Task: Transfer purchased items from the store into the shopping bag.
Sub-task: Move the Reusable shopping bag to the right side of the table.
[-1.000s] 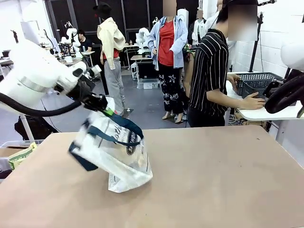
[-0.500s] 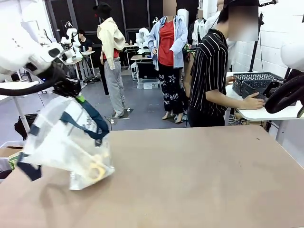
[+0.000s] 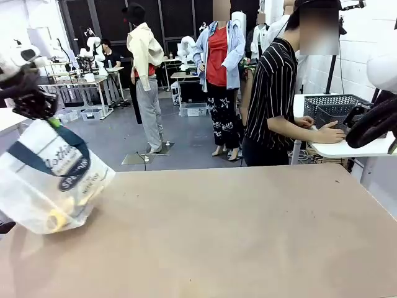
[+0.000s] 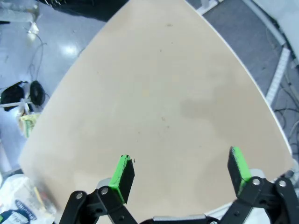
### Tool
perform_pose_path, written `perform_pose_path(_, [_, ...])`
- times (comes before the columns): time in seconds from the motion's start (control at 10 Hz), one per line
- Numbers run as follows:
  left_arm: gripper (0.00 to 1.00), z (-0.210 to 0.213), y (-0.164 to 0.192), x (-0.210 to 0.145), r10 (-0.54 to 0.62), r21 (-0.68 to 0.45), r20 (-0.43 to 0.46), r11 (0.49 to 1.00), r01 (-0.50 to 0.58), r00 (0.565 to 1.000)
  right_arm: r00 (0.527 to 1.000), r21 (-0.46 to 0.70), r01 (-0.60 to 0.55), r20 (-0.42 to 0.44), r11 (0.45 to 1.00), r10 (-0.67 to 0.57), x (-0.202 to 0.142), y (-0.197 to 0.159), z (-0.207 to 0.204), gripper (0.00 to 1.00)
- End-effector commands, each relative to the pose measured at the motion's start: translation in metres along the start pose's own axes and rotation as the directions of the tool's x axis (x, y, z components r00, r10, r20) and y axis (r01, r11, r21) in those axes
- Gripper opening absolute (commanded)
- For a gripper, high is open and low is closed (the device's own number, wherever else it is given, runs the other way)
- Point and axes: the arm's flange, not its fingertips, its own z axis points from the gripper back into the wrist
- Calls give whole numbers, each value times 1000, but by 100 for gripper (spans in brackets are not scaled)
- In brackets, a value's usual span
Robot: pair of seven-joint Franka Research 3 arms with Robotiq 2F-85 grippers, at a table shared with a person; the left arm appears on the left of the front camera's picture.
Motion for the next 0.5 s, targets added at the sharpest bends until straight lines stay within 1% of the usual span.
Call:
perform_pose_path(0.0, [0, 14, -1, 14, 78, 49, -55, 996, -75, 995, 1000, -7, -14, -3, 1000, 13, 0, 0, 0, 100])
perform_pose_path(0.1, [0, 8, -2, 16, 72, 62, -66, 996, -67, 995, 1000, -7, -14, -3, 1000, 13, 0, 0, 0, 100])
perform_pose_path(0.2, [0, -4, -2, 22, 94, 103, -89, 991, -85, 992, 1000, -7, -14, -3, 1000, 13, 0, 0, 0, 100])
perform_pose_path(0.3, [8, -8, -3, 25, 95, 99, -75, 991, -87, 993, 1000, -7, -14, -3, 1000, 13, 0, 0, 0, 100])
perform_pose_path(0.4, [27, -9, -4, 29, 107, 107, -60, 989, -100, 992, 1000, -7, -14, -3, 1000, 13, 0, 0, 0, 100])
